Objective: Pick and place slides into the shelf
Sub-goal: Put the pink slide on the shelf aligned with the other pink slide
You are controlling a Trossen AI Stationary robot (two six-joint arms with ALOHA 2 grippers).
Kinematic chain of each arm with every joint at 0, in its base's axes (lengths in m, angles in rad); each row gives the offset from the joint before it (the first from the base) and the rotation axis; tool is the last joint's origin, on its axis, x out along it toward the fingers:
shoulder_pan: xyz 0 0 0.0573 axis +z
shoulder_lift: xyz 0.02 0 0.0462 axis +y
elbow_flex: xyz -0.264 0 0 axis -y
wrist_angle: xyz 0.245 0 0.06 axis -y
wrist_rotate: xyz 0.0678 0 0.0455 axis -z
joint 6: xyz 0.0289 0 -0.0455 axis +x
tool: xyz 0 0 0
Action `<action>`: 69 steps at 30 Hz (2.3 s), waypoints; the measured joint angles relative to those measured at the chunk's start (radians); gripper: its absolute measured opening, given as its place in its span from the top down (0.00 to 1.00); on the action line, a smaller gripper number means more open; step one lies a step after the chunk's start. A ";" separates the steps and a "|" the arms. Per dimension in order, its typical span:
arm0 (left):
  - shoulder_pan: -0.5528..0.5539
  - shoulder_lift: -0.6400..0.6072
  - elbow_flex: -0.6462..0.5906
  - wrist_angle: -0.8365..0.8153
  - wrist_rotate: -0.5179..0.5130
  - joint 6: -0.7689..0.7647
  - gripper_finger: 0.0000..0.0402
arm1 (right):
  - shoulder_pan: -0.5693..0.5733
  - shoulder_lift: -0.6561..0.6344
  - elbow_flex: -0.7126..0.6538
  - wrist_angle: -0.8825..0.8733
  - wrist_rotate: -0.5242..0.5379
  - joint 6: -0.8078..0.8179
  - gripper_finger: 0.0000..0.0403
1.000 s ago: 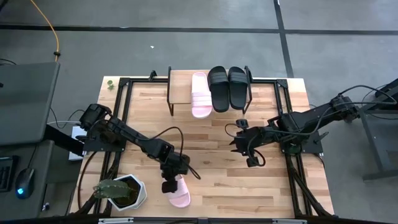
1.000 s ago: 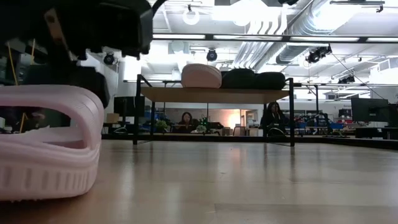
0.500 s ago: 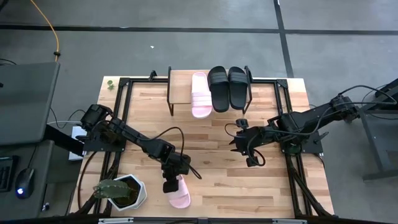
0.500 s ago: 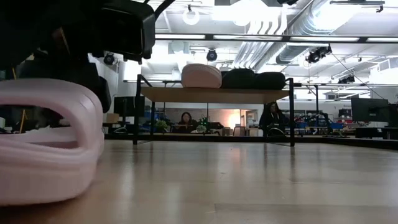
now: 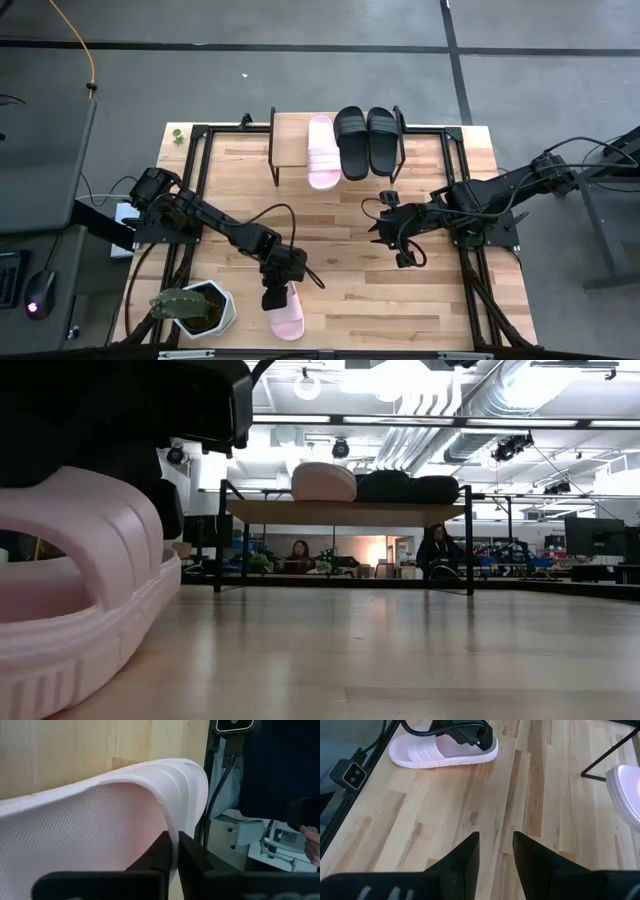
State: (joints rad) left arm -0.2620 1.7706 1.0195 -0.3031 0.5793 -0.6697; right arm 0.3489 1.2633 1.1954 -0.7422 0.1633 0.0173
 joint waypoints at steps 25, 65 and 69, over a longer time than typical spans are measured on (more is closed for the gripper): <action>0.058 -0.008 0.038 -0.028 0.039 0.036 0.99 | 0.000 0.000 0.000 -0.001 0.049 -0.042 0.73; 0.348 -0.008 1.056 -1.036 -0.253 0.488 0.99 | 0.145 -0.001 0.000 -0.066 0.799 -0.258 0.73; 0.395 -0.008 1.121 -1.064 -0.227 0.494 0.99 | 0.165 -0.001 0.000 -0.050 0.872 -0.293 0.73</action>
State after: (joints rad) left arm 0.1325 1.7626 2.1403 -1.3670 0.3519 -0.1758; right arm 0.5135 1.2625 1.1954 -0.7920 1.0358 -0.2762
